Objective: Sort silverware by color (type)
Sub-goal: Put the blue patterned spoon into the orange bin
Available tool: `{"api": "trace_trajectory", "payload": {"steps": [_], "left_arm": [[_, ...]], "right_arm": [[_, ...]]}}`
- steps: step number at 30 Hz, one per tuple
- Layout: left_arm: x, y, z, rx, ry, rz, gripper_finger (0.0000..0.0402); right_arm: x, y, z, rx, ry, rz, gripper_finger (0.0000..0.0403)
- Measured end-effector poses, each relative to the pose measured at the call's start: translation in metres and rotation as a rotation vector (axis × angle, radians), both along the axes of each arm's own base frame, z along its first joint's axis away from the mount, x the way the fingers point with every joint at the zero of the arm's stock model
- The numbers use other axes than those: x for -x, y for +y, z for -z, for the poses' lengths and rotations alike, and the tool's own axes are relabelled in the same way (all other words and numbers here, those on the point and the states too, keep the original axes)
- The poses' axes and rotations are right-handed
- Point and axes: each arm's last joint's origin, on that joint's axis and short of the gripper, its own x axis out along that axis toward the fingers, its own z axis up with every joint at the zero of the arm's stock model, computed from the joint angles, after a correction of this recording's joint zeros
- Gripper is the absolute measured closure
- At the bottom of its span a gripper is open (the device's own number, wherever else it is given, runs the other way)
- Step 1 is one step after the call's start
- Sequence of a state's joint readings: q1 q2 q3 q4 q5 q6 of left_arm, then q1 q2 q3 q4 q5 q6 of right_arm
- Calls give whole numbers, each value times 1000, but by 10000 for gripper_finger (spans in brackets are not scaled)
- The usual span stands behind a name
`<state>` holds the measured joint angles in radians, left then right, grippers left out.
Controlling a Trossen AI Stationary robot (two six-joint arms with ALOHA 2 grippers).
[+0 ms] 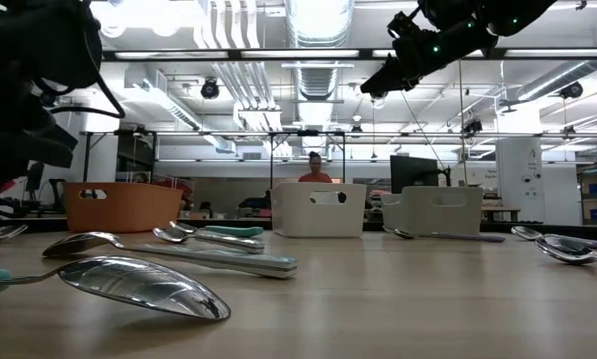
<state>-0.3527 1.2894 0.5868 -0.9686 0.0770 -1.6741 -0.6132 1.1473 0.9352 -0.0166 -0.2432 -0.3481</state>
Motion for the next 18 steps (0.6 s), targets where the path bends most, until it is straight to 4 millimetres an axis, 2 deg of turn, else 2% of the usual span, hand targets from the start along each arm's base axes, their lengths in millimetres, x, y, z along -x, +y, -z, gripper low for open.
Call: {"api": "trace_trajectory", "payload": {"steps": [10,18], "left_arm": [[-4,-2,15,-7,18,8,323],[-7,-3,19,-23,45,25,323]], "right_arm": [[0,0,0,0,0,0,337],[0,0,0,0,0,0,337]]}}
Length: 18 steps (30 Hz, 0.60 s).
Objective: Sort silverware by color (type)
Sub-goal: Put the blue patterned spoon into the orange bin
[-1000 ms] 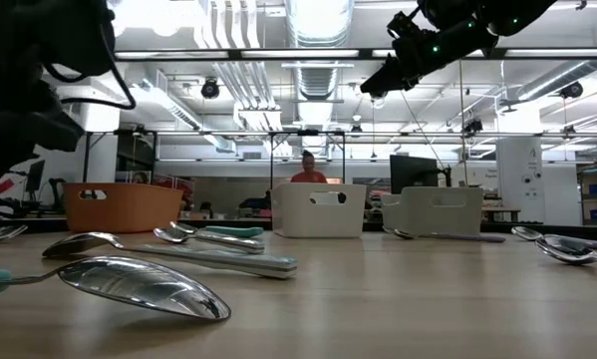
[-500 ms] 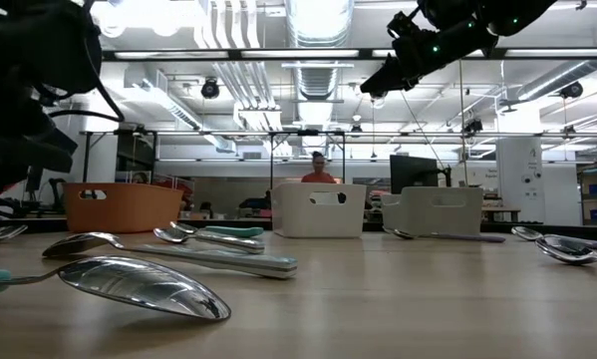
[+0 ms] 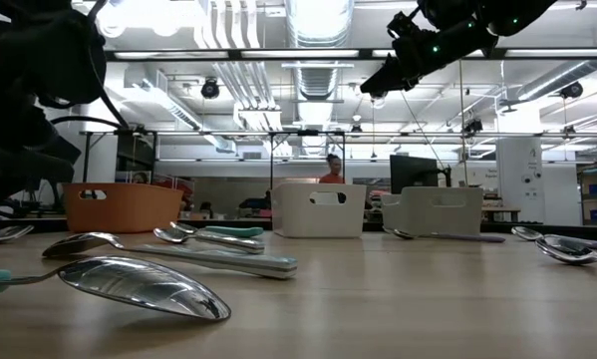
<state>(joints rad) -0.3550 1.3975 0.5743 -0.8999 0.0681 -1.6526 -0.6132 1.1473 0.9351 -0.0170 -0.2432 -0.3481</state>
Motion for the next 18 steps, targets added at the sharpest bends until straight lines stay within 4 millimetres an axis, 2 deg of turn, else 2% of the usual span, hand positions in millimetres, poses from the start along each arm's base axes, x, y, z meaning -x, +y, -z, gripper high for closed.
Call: {"api": "trace_trajectory", "payload": {"steps": [8,14,18], "left_arm": [[-1,0,0,-4,-8,7,329],[-2,-1,0,-6,-27,25,392],[-2,-1,-1,-7,-32,26,395]], "right_arm": [[0,0,0,0,0,0,337],[0,0,0,0,0,0,337],[0,0,0,0,0,0,337]]}}
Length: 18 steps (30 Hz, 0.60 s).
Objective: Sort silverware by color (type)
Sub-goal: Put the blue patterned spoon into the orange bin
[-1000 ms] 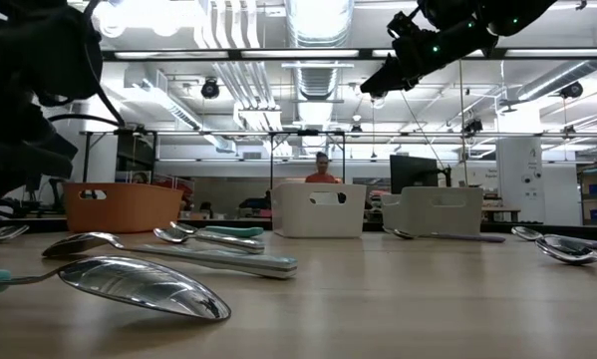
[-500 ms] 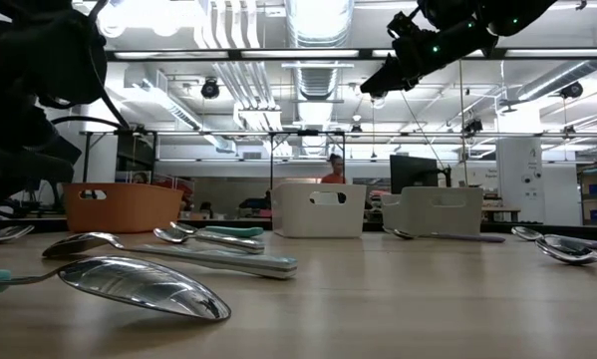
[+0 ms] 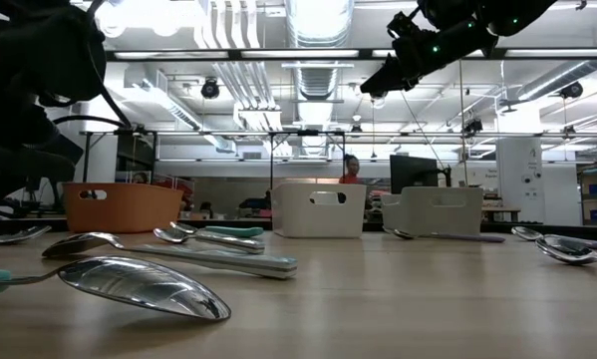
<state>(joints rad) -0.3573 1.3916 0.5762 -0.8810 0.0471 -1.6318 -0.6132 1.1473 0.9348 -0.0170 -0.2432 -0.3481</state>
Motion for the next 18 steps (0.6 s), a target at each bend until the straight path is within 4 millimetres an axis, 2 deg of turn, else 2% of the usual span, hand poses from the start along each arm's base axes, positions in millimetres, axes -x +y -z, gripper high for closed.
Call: {"api": "trace_trajectory", "payload": {"steps": [5,9,18], "left_arm": [[-4,0,-9,-30,-65,37,399],[-19,-2,-32,-92,-209,125,400],[-56,0,-107,-271,-492,403,400]], "right_arm": [[0,0,0,0,0,0,337],[0,0,0,0,1,0,337],[-2,-1,3,-6,9,0,337]]}}
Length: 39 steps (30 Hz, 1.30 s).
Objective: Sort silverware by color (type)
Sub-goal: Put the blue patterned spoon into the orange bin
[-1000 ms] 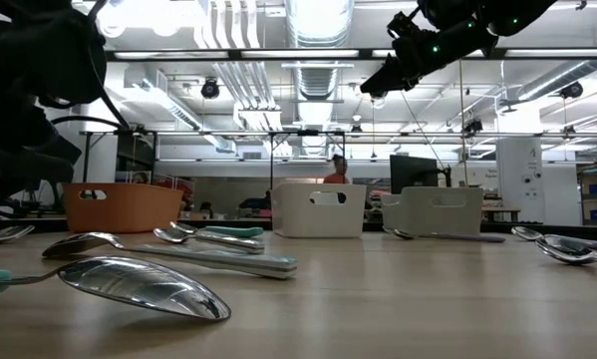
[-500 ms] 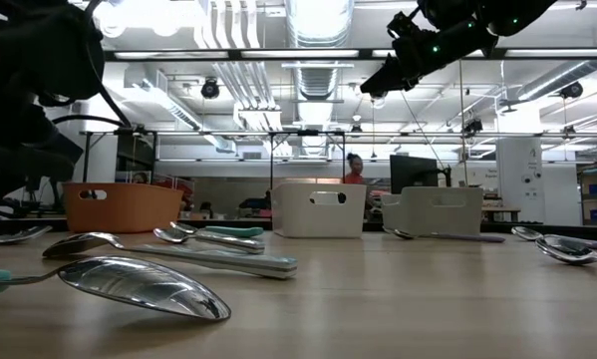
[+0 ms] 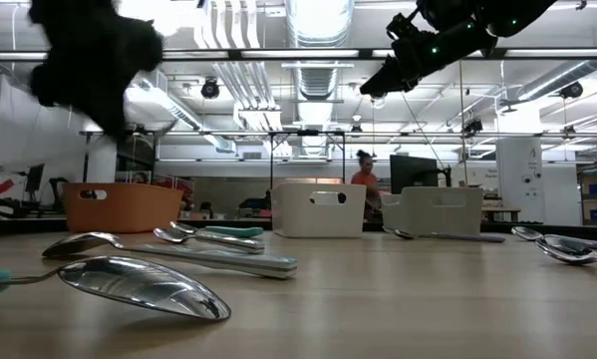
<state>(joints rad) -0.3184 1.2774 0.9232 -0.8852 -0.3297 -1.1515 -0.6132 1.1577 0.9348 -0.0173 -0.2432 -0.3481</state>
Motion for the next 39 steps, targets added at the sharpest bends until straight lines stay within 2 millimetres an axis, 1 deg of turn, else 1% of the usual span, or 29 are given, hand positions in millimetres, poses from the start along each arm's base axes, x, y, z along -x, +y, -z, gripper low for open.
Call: {"api": "trace_trajectory", "payload": {"steps": [4,8,13,15,17,20,23,25,29,33,36,39], "left_arm": [[-23,5,-35,-154,-138,190,401],[-42,21,-61,-272,-257,344,401],[-55,47,-77,-352,-346,516,401],[-60,57,-79,-413,-383,595,401],[-64,67,-80,-502,-412,636,401],[-67,86,-80,-633,-445,636,401],[-68,102,-80,-725,-455,610,401],[-68,113,-79,-779,-454,543,401],[-63,133,-74,-857,-418,325,402],[-59,143,-68,-868,-390,196,402],[-58,144,-62,-877,-410,175,402],[-58,144,-58,-884,-411,178,401]], "right_arm": [[-4,-3,5,-3,10,-1,337],[-9,-7,8,7,1,-1,337],[-13,-9,13,21,16,-8,337],[-13,-9,13,19,19,-8,337],[-13,-9,13,15,14,-7,337],[-13,-9,13,-22,2,6,337],[-14,-10,14,-87,-25,17,337],[-17,-10,14,-155,-70,-18,337],[-27,-10,17,-304,-155,-151,337],[-47,-10,30,-378,-193,-192,320],[-65,-11,40,-380,-261,-226,297],[-79,-14,47,-348,-346,-241,273]]}}
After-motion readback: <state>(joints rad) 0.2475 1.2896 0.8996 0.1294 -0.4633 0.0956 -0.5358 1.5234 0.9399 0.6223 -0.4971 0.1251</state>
